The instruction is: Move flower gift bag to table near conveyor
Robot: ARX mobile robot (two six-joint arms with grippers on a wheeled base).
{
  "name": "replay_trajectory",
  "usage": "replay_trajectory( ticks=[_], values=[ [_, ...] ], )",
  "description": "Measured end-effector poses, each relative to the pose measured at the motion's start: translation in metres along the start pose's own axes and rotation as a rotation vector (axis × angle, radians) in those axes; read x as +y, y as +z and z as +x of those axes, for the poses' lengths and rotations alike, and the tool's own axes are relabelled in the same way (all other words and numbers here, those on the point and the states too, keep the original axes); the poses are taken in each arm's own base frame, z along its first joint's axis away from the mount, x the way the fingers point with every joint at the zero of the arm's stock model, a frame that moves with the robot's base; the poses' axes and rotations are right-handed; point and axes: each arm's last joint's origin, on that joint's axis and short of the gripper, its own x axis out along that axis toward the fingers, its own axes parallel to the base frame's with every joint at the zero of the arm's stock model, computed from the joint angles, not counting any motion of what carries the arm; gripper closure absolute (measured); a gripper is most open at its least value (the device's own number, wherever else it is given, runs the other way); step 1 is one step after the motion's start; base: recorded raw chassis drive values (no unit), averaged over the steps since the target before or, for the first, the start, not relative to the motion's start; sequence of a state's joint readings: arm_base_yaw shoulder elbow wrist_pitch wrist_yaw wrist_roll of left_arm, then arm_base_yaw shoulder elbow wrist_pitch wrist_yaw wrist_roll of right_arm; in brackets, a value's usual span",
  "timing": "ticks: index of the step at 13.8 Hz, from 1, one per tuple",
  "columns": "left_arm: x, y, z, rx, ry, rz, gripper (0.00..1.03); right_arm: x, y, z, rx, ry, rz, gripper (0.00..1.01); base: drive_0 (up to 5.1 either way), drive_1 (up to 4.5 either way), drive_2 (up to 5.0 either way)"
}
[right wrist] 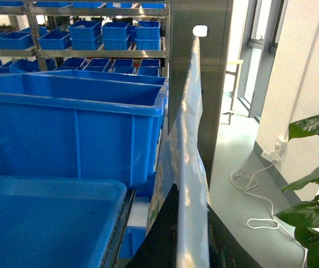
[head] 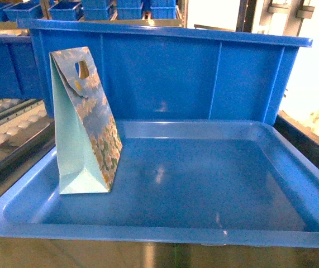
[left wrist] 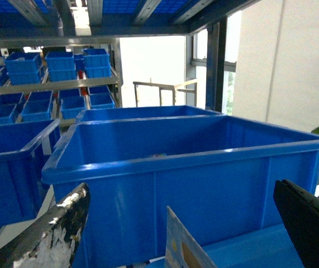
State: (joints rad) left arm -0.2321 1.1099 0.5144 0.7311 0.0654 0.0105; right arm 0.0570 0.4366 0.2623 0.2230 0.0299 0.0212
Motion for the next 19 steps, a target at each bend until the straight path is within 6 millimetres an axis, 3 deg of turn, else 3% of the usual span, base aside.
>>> replay_trajectory(
  ticks=[4,7,10,13,15,16,17,18,19],
  values=[
    [-0.024,-0.025,0.025,0.104,0.034,0.022,0.05,0.0,0.0,0.0,-0.001,0.001,-0.007,0.99,0.0,0.0,0.0],
    [-0.032,-0.044,0.037,0.191,0.094,0.028,0.05,0.0,0.0,0.0,-0.001,0.001,-0.008,0.99,0.0,0.0,0.0],
    [-0.042,-0.061,0.04,0.285,0.068,0.032,0.05,0.0,0.0,0.0,-0.002,0.001,-0.008,0.99,0.0,0.0,0.0],
    [-0.044,-0.063,0.04,0.296,0.093,0.015,0.05,0.0,0.0,0.0,-0.001,0.001,-0.008,0.99,0.0,0.0,0.0],
    [-0.044,-0.063,0.04,0.299,0.107,0.013,0.23,0.0,0.0,0.0,-0.002,0.001,-0.008,0.99,0.0,0.0,0.0],
    [-0.044,-0.064,0.039,0.301,0.113,0.001,0.45,0.0,0.0,0.0,-0.002,0.001,-0.008,0.99,0.0,0.0,0.0],
    [-0.044,-0.067,0.038,0.321,0.137,-0.001,0.9,0.0,0.0,0.0,-0.001,0.001,-0.008,0.99,0.0,0.0,0.0],
    [-0.036,-0.068,0.033,0.307,0.247,0.003,1.01,0.0,0.0,0.0,-0.002,0.001,-0.008,0.99,0.0,0.0,0.0],
    [-0.035,-0.064,0.033,0.284,0.252,0.004,1.01,0.0,0.0,0.0,-0.002,0.001,-0.008,0.99,0.0,0.0,0.0]
  ],
)
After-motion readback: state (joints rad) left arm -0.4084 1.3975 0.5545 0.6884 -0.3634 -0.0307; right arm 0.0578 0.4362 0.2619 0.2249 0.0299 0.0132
